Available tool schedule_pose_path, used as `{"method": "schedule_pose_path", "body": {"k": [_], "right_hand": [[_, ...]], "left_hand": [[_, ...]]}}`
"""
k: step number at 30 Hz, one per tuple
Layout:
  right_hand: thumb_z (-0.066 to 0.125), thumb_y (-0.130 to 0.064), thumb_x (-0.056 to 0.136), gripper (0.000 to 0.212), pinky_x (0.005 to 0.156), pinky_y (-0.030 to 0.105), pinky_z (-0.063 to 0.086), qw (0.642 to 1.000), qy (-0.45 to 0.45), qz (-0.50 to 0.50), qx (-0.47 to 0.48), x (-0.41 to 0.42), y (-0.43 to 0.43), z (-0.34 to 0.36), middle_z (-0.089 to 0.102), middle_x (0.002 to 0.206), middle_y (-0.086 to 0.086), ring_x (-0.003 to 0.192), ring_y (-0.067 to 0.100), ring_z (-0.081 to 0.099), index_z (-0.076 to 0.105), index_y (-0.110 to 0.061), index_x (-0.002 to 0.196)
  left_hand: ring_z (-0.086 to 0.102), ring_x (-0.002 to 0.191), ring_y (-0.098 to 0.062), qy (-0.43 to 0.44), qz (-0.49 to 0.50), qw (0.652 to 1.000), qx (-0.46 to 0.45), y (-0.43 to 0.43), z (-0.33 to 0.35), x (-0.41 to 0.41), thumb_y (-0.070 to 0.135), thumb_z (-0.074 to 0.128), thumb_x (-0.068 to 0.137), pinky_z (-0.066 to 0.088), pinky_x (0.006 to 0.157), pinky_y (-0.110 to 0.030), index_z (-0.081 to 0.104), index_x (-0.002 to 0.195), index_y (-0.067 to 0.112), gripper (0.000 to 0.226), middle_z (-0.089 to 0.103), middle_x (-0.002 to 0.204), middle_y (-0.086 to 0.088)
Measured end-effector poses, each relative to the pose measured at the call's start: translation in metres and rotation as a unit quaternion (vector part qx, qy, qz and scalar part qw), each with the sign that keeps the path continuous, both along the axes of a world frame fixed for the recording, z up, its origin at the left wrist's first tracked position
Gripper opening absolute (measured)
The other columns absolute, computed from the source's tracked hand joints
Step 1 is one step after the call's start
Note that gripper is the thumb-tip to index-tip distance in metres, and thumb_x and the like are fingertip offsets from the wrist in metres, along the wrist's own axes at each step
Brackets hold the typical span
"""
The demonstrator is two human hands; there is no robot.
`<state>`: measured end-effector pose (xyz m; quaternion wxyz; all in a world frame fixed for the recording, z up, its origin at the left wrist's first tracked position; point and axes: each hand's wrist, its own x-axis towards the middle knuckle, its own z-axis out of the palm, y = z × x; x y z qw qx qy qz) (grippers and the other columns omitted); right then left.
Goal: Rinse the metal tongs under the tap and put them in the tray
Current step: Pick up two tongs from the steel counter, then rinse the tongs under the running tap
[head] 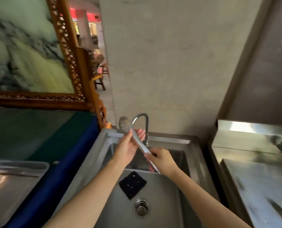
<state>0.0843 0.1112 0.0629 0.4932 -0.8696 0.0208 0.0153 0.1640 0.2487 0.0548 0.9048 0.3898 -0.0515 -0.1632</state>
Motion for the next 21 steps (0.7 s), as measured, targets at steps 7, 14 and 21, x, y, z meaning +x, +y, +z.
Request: {"method": "schedule_pose_path", "body": {"k": [7, 14, 21], "right_hand": [[0.056, -0.024, 0.089, 0.033, 0.069, 0.027, 0.054, 0.992, 0.050, 0.103, 0.054, 0.060, 0.069, -0.025, 0.071, 0.067, 0.007, 0.060, 0.012, 0.067, 0.064, 0.006, 0.079], [0.048, -0.038, 0.093, 0.039, 0.064, 0.029, 0.045, 0.992, 0.069, 0.102, -0.034, 0.118, 0.113, -0.082, 0.053, 0.061, -0.002, 0.059, 0.015, 0.055, 0.052, -0.012, 0.064], [0.038, -0.021, 0.098, 0.027, 0.070, 0.035, 0.042, 0.982, 0.097, -0.018, -0.158, 0.173, 0.060, -0.127, 0.060, 0.088, 0.016, 0.082, 0.031, 0.058, 0.054, -0.001, 0.090]], "left_hand": [[0.042, 0.042, -0.005, 0.067, 0.069, 0.995, 0.025, 0.061, -0.014, 0.050, 0.033, 0.041, 0.096, 0.038, 0.047, -0.018, 0.056, 0.088, 0.013, 0.026, 0.050, 0.058, 0.005], [0.030, 0.031, -0.003, 0.094, 0.083, 0.983, 0.132, 0.099, -0.049, 0.108, 0.044, 0.035, 0.096, 0.024, 0.029, -0.017, 0.050, 0.078, 0.013, 0.038, 0.042, 0.046, 0.009], [0.030, 0.030, -0.003, 0.159, 0.052, 0.966, 0.196, 0.098, -0.095, 0.134, 0.051, 0.038, 0.092, 0.022, 0.028, -0.016, 0.049, 0.080, 0.012, 0.042, 0.040, 0.047, 0.007]]}}
